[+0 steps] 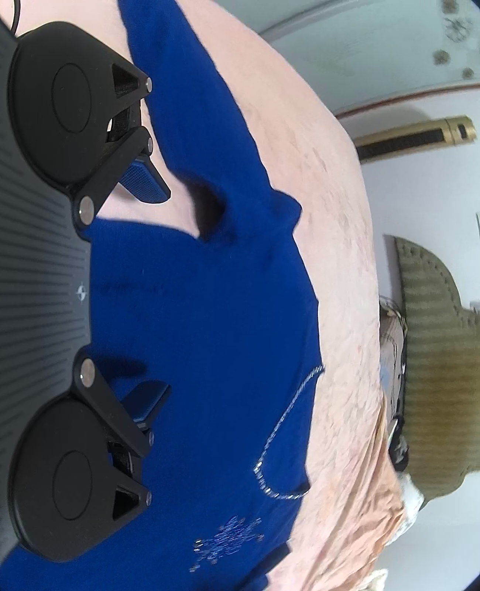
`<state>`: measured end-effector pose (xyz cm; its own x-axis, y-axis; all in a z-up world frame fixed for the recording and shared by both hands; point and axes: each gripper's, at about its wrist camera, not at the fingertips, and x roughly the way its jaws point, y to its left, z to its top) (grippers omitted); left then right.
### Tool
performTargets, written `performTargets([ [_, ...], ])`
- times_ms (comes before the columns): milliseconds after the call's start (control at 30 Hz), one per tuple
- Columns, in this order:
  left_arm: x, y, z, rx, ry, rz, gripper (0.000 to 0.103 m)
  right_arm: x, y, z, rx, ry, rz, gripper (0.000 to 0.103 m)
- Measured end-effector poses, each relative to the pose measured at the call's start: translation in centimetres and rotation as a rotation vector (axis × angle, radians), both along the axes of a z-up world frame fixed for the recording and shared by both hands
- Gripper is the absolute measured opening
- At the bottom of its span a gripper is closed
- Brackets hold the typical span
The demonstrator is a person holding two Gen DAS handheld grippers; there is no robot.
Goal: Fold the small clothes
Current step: 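Grasp the sweater's sleeve cuff with the right gripper, then lift the sleeve with the right gripper and fold it across the sweater body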
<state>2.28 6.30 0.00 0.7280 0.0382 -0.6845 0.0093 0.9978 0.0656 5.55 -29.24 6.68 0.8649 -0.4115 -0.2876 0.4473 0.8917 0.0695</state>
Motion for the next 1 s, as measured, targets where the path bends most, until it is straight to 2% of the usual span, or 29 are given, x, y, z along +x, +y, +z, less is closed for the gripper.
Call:
performTargets([
  [67,0.0,0.9,0.1,-0.030,0.006,0.013,0.103,-1.4,1.0,2.2,-0.075,-0.079,-0.057,0.008],
  [100,0.0,1.3,0.2,-0.041,0.009,0.021,0.103,-1.6,2.6,2.9,-0.116,-0.101,-0.028,0.008],
  [200,-0.3,2.3,0.3,-0.048,0.008,0.041,0.103,0.1,8.6,2.5,-0.214,-0.064,0.142,0.007],
  [367,-1.3,3.8,0.3,-0.015,-0.001,0.074,0.103,3.6,18.7,-1.9,-0.144,0.055,0.450,0.007],
  [467,-1.5,4.8,0.0,-0.007,0.009,0.097,0.103,4.9,24.1,-4.0,-0.139,0.122,0.575,0.007],
  [567,-1.4,5.9,-0.3,-0.028,0.023,0.120,0.103,4.8,28.4,-4.6,-0.134,0.167,0.664,0.007],
  [767,-1.3,6.9,-0.8,-0.048,0.043,0.146,0.103,4.8,31.6,-4.6,-0.099,0.201,0.746,0.007],
  [833,-1.4,7.0,-0.9,-0.046,0.045,0.151,0.103,4.6,31.5,-4.1,-0.082,0.208,0.760,0.007],
  [1000,-1.4,7.1,-1.1,-0.045,0.053,0.154,0.103,6.3,31.2,-5.2,0.001,0.226,0.764,0.007],
])
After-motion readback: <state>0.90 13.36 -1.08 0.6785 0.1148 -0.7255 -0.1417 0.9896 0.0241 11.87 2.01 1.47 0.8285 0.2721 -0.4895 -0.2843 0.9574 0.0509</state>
